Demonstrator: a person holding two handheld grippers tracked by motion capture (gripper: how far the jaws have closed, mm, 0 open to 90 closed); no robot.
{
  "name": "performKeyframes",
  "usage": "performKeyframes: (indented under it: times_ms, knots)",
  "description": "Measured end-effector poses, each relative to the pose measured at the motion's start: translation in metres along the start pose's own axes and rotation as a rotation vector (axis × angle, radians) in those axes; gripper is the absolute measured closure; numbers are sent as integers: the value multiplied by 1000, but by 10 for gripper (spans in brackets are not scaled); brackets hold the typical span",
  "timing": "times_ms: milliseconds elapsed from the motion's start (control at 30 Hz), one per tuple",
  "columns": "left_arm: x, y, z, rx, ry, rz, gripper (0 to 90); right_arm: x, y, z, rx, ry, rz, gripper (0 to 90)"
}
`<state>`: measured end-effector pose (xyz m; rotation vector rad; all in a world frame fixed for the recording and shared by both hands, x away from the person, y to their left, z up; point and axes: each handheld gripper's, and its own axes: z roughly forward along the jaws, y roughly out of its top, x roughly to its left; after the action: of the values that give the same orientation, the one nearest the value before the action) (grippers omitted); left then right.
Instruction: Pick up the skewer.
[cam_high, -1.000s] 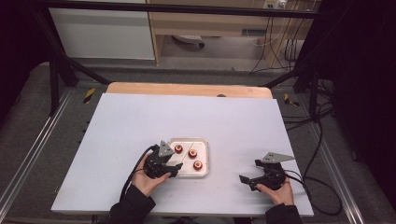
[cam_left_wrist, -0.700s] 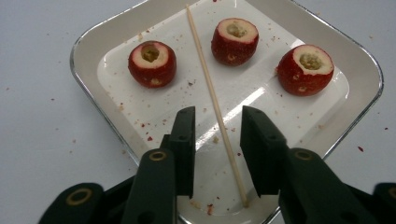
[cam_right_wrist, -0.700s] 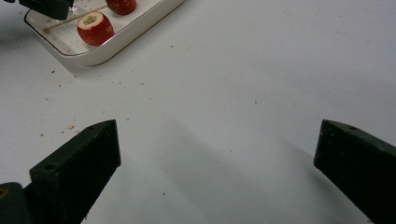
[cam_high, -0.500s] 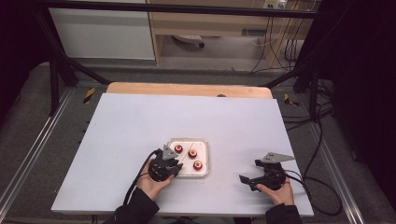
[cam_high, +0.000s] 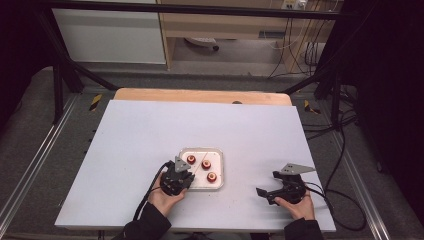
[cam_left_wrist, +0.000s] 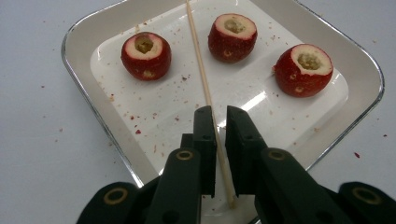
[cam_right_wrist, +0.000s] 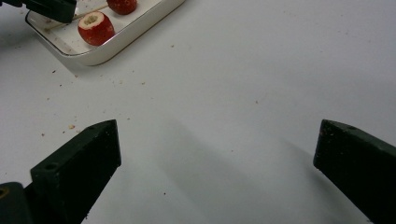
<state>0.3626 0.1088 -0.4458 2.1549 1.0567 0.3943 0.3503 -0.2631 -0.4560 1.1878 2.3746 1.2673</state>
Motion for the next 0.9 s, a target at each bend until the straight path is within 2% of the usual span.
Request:
performKeyframes:
  times_ms: [133,333,567,900]
  knots:
    - [-2,0,0,0,26,-5,846,0,0,0,-3,2,0,13]
    - [-3,0,0,-2,44,-24,872,0,0,0,-2,4,2,13]
    - [-2,-1,0,-11,38,-46,878,0,0,0,0,3,1,13]
    - [4,-4,0,-43,5,-74,885,0,0,0,-1,5,2,13]
